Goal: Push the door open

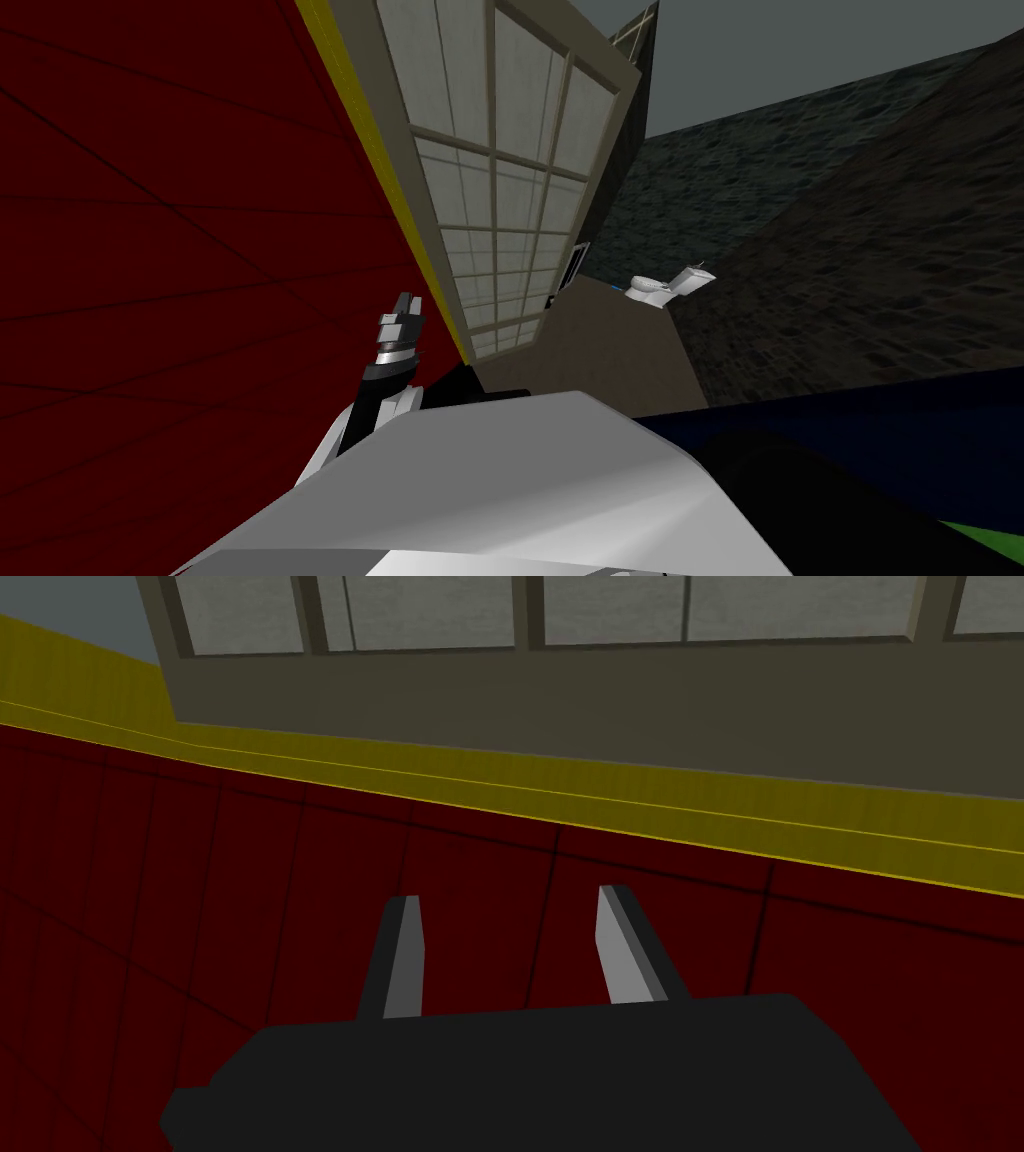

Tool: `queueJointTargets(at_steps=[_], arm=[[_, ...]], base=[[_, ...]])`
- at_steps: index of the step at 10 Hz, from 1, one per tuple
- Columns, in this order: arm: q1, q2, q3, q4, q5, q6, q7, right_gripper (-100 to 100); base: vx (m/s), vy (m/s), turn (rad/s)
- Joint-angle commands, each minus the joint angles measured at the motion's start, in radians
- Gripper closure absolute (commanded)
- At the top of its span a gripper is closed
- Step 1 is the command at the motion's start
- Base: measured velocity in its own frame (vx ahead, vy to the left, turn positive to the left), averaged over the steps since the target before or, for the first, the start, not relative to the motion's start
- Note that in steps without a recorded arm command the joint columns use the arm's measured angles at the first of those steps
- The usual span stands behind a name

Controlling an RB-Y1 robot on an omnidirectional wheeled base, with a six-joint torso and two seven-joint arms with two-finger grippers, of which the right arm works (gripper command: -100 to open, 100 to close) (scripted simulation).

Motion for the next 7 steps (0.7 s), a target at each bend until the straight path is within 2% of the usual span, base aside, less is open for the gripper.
queueJointTargets(at_steps=[1,7], arm=[[-0.004,0.008,-0.029,0.019,-0.023,-0.018,-0.003,100],[-0.012,0.050,-0.077,0.015,-0.079,-0.022,0.018,100]], base=[[0.073,-0.109,-0.019],[0.130,-0.146,-0.026]])
